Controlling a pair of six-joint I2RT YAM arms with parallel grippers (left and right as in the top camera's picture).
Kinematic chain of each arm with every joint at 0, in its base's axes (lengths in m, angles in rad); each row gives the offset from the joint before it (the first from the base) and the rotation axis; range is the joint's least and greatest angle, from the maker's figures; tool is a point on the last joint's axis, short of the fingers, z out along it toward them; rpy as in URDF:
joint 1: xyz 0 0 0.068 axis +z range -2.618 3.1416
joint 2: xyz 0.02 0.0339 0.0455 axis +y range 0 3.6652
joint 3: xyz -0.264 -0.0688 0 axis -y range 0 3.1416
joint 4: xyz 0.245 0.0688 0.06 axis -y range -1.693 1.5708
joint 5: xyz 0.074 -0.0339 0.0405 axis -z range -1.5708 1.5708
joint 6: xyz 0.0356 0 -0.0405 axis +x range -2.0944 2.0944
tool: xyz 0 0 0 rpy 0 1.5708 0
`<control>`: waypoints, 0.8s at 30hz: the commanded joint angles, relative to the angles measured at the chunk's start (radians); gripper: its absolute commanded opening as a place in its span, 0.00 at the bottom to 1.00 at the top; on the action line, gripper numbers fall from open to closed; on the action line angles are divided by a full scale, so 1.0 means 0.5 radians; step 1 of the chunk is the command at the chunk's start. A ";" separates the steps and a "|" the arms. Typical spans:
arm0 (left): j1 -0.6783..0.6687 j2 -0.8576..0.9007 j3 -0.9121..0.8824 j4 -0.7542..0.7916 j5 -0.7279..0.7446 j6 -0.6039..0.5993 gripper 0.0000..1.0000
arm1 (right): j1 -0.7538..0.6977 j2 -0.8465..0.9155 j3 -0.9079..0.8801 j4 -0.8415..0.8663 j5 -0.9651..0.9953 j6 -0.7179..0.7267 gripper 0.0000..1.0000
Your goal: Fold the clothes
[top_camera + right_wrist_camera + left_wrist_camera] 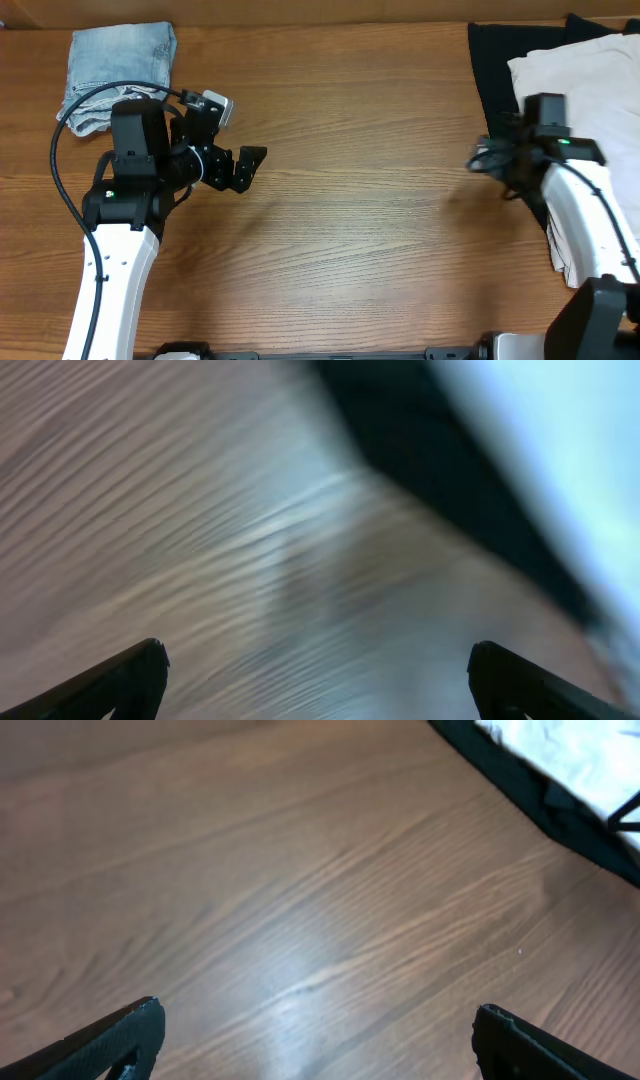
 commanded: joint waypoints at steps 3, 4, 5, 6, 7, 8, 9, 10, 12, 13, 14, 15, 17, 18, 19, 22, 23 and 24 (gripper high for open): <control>0.014 0.008 0.051 0.089 0.056 0.034 1.00 | -0.359 0.001 -0.033 0.046 0.278 0.245 1.00; 0.014 0.008 0.051 0.098 0.056 0.029 1.00 | -0.409 0.001 -0.046 0.053 0.278 0.243 1.00; 0.013 0.008 0.051 0.109 0.055 0.018 0.99 | -0.443 0.001 -0.055 0.063 0.278 0.243 1.00; 0.009 0.008 0.051 0.116 0.055 0.019 1.00 | -0.469 0.001 -0.064 0.073 0.279 0.237 0.99; 0.005 0.008 0.051 0.127 0.055 0.019 1.00 | -0.494 0.005 -0.074 0.089 0.281 0.236 0.99; 0.005 0.008 0.051 0.137 0.056 0.018 1.00 | -0.513 0.011 -0.077 0.101 0.280 0.236 0.99; 0.005 0.008 0.051 0.150 0.055 0.013 1.00 | -0.527 0.019 -0.085 0.119 0.281 0.236 0.99; 0.005 0.008 0.051 0.159 0.055 0.013 1.00 | -0.537 0.023 -0.110 0.146 0.298 0.237 0.99; 0.005 0.008 0.051 0.167 0.054 0.013 1.00 | -0.542 0.023 -0.159 0.194 0.330 0.237 0.99; 0.005 0.008 0.051 0.169 0.054 0.013 1.00 | -0.542 0.023 -0.192 0.222 0.348 0.237 0.99; 0.005 0.008 0.051 0.169 0.055 0.013 1.00 | -0.543 0.024 -0.224 0.250 0.355 0.236 0.99; 0.005 0.008 0.051 0.169 0.055 0.013 1.00 | -0.543 0.025 -0.253 0.271 0.353 0.237 0.98; 0.005 0.009 0.051 0.169 0.055 0.013 1.00 | -0.543 0.025 -0.312 0.297 0.352 0.237 0.96; 0.005 0.009 0.051 0.171 0.054 0.013 1.00 | -0.543 0.025 -0.334 0.304 0.353 0.237 0.96; 0.005 0.009 0.051 0.172 0.053 0.014 1.00 | -0.543 0.025 -0.378 0.315 0.354 0.237 0.95; 0.005 0.010 0.051 0.172 0.053 0.014 1.00 | -0.544 0.025 -0.446 0.382 0.401 0.237 0.92; 0.005 0.011 0.051 0.172 0.053 0.014 1.00 | -0.544 0.025 -0.472 0.422 0.420 0.237 0.90; 0.005 0.012 0.051 0.171 0.053 0.014 1.00 | -0.544 0.025 -0.490 0.450 0.437 0.237 0.88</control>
